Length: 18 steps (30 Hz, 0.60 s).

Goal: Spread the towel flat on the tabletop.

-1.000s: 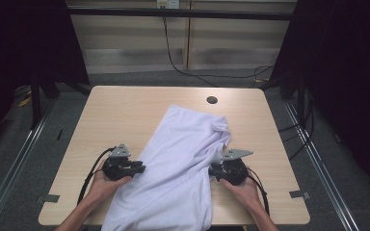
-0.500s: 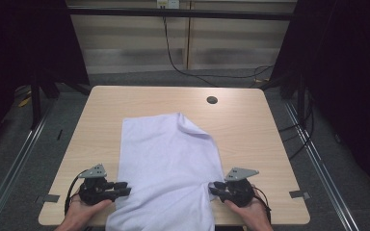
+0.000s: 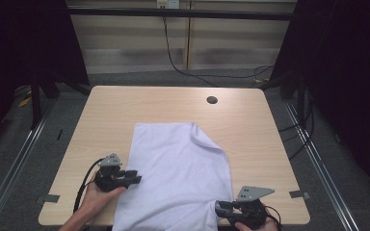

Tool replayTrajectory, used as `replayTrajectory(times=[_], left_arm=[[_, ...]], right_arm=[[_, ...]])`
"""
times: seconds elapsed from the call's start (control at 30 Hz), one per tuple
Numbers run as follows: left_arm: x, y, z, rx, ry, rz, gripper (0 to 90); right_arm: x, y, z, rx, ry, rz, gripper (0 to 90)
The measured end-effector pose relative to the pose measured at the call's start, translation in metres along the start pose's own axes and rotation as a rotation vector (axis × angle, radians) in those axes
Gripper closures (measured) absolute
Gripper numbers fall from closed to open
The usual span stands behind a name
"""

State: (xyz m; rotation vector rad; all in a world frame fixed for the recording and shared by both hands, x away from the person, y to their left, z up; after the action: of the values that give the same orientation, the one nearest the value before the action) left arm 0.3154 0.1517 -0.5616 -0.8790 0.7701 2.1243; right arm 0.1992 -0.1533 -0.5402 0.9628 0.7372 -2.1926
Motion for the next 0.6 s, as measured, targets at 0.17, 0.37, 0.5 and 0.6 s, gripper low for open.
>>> replayTrajectory(times=[0.17, 0.37, 0.5, 0.6], left_arm=[[0.01, 0.015, 0.012, 0.016, 0.006, -0.019, 62.1], [-0.019, -0.016, -0.004, -0.024, 0.083, 0.033, 62.1], [-0.02, -0.025, -0.009, -0.052, 0.068, 0.024, 61.0], [-0.017, -0.033, -0.011, -0.041, 0.059, 0.04, 60.6]], right_arm=[[-0.057, 0.027, -0.01, 0.031, 0.118, 0.055, 68.8], [-0.102, 0.089, -0.079, 0.135, 0.07, 0.106, 65.6], [-0.119, 0.109, -0.101, 0.177, 0.076, 0.1, 60.3], [-0.125, 0.125, -0.116, 0.216, 0.052, 0.101, 56.0]])
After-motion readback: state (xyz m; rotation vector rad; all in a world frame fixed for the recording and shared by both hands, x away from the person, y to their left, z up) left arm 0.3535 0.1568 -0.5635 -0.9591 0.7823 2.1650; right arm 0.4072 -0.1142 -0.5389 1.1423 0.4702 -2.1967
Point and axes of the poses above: each handheld gripper's, and its own axes: z roughly backward along the jaws, x roughly out of its underside, y roughly to its right, the point moved 9 cm from there along -z, roughly forward along the jaws, and after that the axes turned 4 degrees about y, right-handed, at the moved point
